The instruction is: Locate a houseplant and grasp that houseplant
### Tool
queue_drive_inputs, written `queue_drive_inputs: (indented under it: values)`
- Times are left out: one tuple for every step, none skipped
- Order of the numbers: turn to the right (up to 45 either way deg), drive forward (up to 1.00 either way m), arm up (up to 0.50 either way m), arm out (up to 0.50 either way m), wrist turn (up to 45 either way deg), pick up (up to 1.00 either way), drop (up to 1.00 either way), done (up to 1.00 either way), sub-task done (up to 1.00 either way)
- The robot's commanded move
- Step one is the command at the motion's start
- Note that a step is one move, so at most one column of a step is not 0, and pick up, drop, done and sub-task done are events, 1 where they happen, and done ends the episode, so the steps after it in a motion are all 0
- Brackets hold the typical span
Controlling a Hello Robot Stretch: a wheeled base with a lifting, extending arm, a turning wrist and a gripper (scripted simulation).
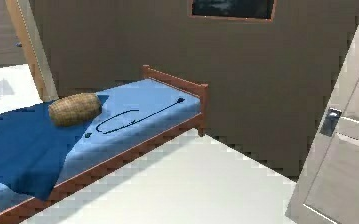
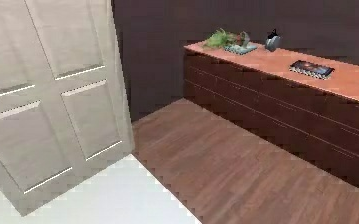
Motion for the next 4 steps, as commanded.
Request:
queue_drive_inputs:
  values:
    - [-36.0,0.00,0.00,0.00,0.0,0.00,0.00,0.00,0.00]
    - [0.0,0.45,0.00,0.00,0.0,0.00,0.00,0.00,0.00]
    - [-45.0,0.00,0.00,0.00,0.0,0.00,0.00,0.00,0.00]
    - [0.0,0.55,0.00,0.00,0.0,0.00,0.00,0.00,0.00]
